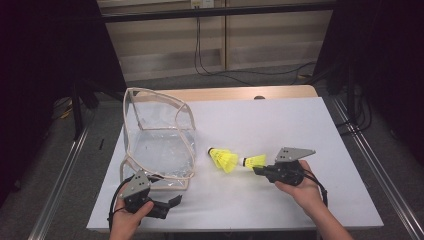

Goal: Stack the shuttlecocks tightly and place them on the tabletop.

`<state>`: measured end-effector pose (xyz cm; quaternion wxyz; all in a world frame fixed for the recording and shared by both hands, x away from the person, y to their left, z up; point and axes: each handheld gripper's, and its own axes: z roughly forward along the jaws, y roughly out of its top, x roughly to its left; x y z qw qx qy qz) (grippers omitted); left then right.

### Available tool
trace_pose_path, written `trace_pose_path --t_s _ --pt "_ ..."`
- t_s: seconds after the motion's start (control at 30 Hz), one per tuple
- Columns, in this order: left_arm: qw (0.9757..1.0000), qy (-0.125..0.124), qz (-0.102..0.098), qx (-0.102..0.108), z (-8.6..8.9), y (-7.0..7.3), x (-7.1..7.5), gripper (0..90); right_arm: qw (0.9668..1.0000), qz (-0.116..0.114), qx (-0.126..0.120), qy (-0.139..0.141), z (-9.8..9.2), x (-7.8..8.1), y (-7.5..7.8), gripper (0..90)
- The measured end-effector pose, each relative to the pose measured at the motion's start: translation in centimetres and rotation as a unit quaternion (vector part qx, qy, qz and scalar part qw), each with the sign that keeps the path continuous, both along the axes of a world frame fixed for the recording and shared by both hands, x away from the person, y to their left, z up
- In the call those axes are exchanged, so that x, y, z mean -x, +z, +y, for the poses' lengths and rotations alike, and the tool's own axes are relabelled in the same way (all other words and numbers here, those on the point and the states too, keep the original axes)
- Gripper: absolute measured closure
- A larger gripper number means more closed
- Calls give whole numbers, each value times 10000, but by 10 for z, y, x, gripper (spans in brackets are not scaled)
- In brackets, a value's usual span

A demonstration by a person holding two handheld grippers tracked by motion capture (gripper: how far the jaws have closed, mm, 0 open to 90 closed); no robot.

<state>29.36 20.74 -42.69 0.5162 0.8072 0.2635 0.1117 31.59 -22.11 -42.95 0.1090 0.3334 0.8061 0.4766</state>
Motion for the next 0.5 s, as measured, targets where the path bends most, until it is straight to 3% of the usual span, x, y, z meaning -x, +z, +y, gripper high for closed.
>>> trace_pose_path --t_s 0.17,0.5 --pt "10000 13 14 0 0 0 0 40 9999 -42 104 56 5 -1 1 900" --pt "10000 31 5 11 0 0 0 40 9999 -28 81 104 10 -2 2 900"
